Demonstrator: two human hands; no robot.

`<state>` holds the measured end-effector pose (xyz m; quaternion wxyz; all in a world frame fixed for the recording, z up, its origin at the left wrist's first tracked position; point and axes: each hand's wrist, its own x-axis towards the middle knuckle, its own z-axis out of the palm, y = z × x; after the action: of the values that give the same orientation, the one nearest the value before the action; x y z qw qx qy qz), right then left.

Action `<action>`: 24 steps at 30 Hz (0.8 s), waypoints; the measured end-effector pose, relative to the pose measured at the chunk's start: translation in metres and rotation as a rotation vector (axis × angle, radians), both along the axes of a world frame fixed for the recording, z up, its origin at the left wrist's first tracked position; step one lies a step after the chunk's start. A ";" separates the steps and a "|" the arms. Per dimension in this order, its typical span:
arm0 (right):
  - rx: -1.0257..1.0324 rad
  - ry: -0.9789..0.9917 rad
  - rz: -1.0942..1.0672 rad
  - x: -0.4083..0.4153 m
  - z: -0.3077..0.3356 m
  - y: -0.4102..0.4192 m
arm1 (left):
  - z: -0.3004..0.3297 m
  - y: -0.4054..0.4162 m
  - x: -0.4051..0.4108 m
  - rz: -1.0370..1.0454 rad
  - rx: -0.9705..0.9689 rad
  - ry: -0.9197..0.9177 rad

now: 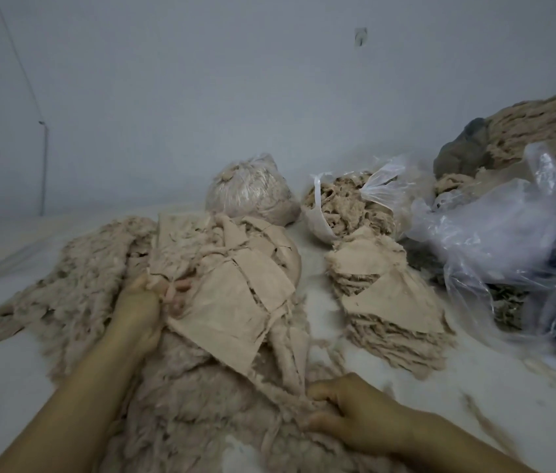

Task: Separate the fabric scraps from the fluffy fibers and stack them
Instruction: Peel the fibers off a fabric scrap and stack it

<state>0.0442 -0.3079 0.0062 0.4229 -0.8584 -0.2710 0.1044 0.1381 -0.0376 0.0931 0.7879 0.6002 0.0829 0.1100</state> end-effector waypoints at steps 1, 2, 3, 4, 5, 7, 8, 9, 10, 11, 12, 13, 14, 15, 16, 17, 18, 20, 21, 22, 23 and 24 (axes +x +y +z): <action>-0.031 0.012 -0.002 -0.002 0.001 0.003 | -0.008 0.007 -0.002 0.033 0.058 0.024; -0.053 0.024 -0.022 -0.002 0.003 0.005 | -0.014 0.012 -0.003 0.067 0.115 0.043; -0.068 0.036 -0.063 -0.001 0.005 0.007 | -0.019 0.017 -0.004 0.098 0.165 0.054; -0.081 0.042 -0.132 0.002 0.007 0.009 | -0.025 0.020 -0.005 0.116 0.212 0.062; -0.076 0.042 -0.233 0.007 0.008 0.011 | -0.029 0.022 -0.006 0.124 0.253 0.072; -0.011 0.016 -0.476 0.020 0.010 0.018 | -0.032 0.026 -0.008 0.128 0.342 0.088; 0.049 0.016 -0.575 0.027 0.013 0.021 | -0.033 0.028 -0.008 0.140 0.417 0.090; 0.120 0.060 -0.638 0.035 0.016 0.024 | -0.035 0.032 -0.009 0.177 0.540 0.082; 0.199 0.137 -0.670 0.041 0.019 0.027 | -0.036 0.036 -0.009 0.228 0.696 0.069; 0.260 0.224 -0.678 0.047 0.021 0.031 | -0.037 0.040 -0.010 0.278 0.844 0.050; 0.272 0.265 -0.664 0.051 0.020 0.035 | -0.038 0.043 -0.013 0.311 0.955 0.033; 0.249 0.245 -0.645 0.053 0.016 0.039 | -0.037 0.044 -0.016 0.330 1.028 0.023; 0.226 0.193 -0.637 0.055 0.011 0.042 | -0.035 0.043 -0.018 0.345 1.083 0.017; 0.233 0.142 -0.644 0.055 0.007 0.045 | -0.033 0.040 -0.021 0.359 1.141 0.013; 0.283 0.111 -0.646 0.054 0.003 0.045 | -0.031 0.035 -0.022 0.372 1.218 0.003; 0.358 0.105 -0.641 0.053 0.000 0.045 | -0.028 0.029 -0.024 0.389 1.321 -0.018; 0.435 0.121 -0.632 0.053 -0.002 0.042 | -0.025 0.019 -0.026 0.408 1.432 -0.064; 0.537 0.160 -0.623 0.050 -0.003 0.034 | -0.023 -0.007 -0.028 0.370 1.594 -0.319; 0.544 0.150 -0.633 0.048 -0.004 0.028 | -0.025 -0.021 -0.027 0.276 1.623 -0.502; 0.537 0.112 -0.657 0.048 -0.005 0.021 | -0.029 -0.034 -0.026 0.110 1.651 -0.620; 0.531 0.055 -0.695 0.046 -0.005 0.013 | -0.036 -0.043 -0.025 -0.083 1.730 -0.628; 0.542 -0.007 -0.739 0.044 -0.005 0.004 | -0.045 -0.046 -0.021 -0.236 1.848 -0.540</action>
<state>0.0884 -0.3038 0.0011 0.6402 -0.7562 0.0342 -0.1311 0.1168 -0.0833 0.0478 0.0038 0.9415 -0.2808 0.1862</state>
